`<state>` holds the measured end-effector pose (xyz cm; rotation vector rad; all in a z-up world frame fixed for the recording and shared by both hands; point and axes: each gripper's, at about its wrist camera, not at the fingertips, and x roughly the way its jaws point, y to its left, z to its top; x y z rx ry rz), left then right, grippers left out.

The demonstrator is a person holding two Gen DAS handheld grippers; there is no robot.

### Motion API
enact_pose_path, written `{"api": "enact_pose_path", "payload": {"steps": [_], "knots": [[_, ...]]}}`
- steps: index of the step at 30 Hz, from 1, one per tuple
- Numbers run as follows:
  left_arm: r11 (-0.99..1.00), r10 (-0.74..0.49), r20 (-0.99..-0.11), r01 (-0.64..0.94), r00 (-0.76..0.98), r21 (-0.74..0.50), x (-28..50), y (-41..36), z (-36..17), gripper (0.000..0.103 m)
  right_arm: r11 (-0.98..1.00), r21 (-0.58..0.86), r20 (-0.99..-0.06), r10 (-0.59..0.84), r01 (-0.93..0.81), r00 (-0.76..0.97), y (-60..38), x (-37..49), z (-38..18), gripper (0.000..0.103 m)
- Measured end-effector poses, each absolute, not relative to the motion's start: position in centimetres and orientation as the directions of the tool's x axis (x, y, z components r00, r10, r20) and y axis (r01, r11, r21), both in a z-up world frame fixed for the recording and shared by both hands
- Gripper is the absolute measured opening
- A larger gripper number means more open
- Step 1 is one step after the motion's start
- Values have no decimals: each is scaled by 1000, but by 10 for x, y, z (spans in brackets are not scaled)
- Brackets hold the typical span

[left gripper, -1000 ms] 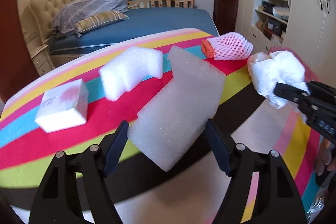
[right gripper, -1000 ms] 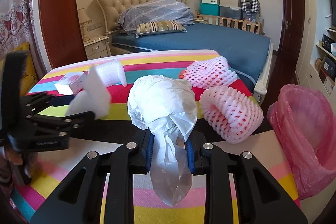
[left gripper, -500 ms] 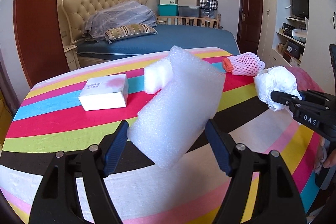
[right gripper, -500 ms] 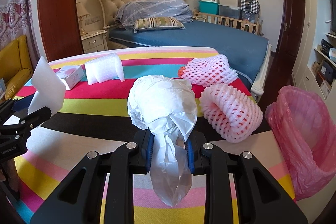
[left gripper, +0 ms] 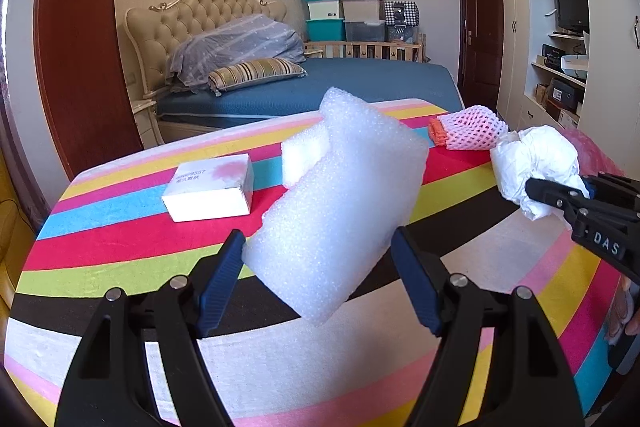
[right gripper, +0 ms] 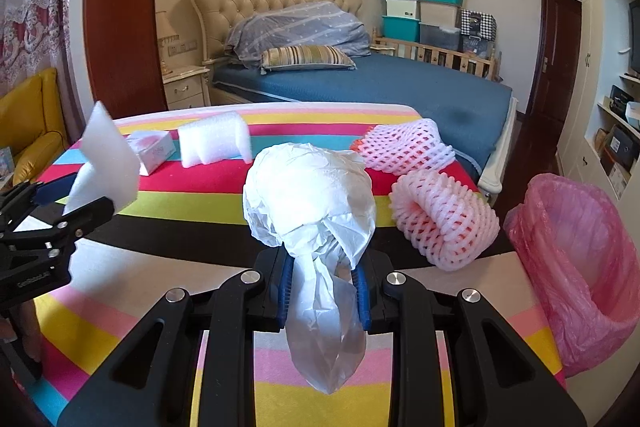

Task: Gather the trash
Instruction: 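Grasp the long foam sheet with the left tool while the right tool holds the bag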

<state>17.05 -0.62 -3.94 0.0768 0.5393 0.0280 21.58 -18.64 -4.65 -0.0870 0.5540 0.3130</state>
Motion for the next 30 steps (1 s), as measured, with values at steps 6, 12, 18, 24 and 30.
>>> {"api": "enact_pose_path", "payload": {"steps": [6,12,18,24,30], "knots": [[999,-15,-495,31,869,25,149,-10,-37,72,932,-9,-522,304,-361,797,-177,195,-43,25],[998,-28,-470,55,882,43,132,-23,-34,73,928,-17,-517,310,-371,798,-178,180,-43,25],[996,-60,-467,82,882,26,122,-30,-33,73,926,-18,-521,313,-377,794,-182,170,-46,25],[993,-61,-468,101,882,61,119,-43,-34,73,930,-8,-508,313,-367,803,-193,162,-45,25],[989,-62,-469,116,881,87,122,-52,-31,73,935,-3,-483,309,-355,819,-206,152,-39,25]]}}
